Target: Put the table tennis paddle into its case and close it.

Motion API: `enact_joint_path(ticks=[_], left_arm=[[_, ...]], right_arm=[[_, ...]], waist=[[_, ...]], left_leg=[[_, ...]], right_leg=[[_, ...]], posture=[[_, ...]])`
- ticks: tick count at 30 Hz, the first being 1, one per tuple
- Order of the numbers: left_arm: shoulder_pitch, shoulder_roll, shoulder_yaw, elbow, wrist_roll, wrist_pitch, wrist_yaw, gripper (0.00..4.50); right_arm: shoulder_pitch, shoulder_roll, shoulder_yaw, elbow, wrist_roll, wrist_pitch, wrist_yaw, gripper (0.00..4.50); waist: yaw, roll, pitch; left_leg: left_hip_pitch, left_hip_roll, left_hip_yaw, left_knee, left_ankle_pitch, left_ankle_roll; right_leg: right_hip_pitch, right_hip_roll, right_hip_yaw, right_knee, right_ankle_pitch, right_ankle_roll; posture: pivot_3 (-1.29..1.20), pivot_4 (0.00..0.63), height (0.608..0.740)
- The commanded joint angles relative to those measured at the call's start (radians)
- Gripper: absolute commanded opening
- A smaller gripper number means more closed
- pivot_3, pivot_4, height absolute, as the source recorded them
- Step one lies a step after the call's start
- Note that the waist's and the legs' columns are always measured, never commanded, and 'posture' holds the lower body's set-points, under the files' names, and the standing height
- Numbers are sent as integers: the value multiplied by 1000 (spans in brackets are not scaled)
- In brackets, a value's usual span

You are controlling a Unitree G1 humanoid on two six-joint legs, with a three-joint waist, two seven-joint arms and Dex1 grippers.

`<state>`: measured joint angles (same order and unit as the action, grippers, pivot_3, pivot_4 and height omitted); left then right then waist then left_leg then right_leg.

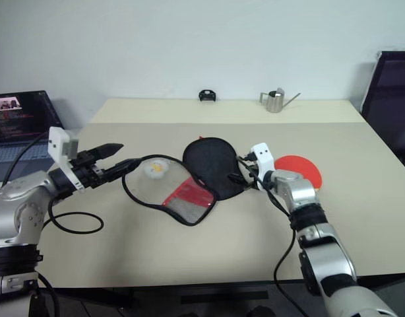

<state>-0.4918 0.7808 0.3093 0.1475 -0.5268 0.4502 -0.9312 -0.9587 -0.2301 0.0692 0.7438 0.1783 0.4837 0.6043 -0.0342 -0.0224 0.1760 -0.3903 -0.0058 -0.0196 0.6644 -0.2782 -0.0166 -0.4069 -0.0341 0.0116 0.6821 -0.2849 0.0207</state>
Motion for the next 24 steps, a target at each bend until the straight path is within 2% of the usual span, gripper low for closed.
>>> enact_joint_path(ticks=[1,5,10,11,14,24], left_arm=[[0,20,21,-50,-8,-4,2,4447],[7,17,24,-60,-8,-3,13,4447],[11,16,27,-68,-11,0,18,4447],[13,16,27,-70,-12,0,18,4492],[16,17,27,-73,-14,1,17,4500],[25,9,22,-77,-13,-5,20,4500]], right_arm=[[-66,16,-7,130,-51,-124,-48,4500],[-109,35,-14,248,-84,-188,-76,4500],[-137,53,-22,294,-95,-207,-61,4500],[-137,58,-18,290,-97,-207,-53,4324],[-131,71,-1,275,-109,-207,-37,3605],[-103,95,44,220,-172,-195,-33,40]], waist=[[0,0,0],[-1,0,0],[-6,0,0],[-7,0,0],[-9,0,0],[-16,0,0]], left_leg=[[0,0,0,0,0,0],[-1,0,0,0,0,0],[0,0,0,0,0,0],[0,0,0,0,0,0],[0,0,0,0,0,0],[-1,0,0,0,0,0]], right_leg=[[0,0,0,0,0,0],[0,0,0,0,0,0],[0,0,0,0,0,0],[0,0,0,0,0,0],[0,0,0,0,0,0],[-1,0,0,0,0,0]], posture=[[0,150,740],[0,150,740],[0,150,740],[0,150,740],[0,150,740],[0,150,740]])
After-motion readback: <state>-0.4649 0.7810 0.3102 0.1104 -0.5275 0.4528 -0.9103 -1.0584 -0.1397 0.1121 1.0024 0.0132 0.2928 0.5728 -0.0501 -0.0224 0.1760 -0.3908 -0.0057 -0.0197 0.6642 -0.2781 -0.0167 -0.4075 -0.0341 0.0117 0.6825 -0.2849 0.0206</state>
